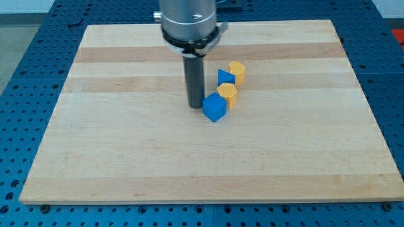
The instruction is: Point at the green circle
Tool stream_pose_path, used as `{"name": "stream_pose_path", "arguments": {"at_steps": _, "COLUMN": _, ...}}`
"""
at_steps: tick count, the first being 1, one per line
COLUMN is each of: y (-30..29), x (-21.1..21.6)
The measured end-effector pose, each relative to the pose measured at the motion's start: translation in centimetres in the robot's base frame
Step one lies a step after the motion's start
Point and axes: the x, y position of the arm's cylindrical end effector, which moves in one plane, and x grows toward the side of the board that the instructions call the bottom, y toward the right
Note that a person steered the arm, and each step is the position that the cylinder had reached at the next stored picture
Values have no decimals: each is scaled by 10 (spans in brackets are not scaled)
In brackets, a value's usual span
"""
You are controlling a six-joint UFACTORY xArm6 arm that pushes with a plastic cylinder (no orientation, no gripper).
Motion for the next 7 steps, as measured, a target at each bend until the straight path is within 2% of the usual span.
{"name": "stream_pose_path", "arguments": {"at_steps": 1, "y": 20, "x": 0}}
{"name": "stream_pose_path", "arguments": {"at_steps": 2, "y": 14, "x": 0}}
{"name": "stream_pose_path", "arguments": {"at_steps": 5, "y": -58, "x": 22}}
{"name": "stream_pose_path", "arguments": {"at_steps": 6, "y": -99, "x": -14}}
{"name": "stream_pose_path", "arguments": {"at_steps": 7, "y": -101, "x": -59}}
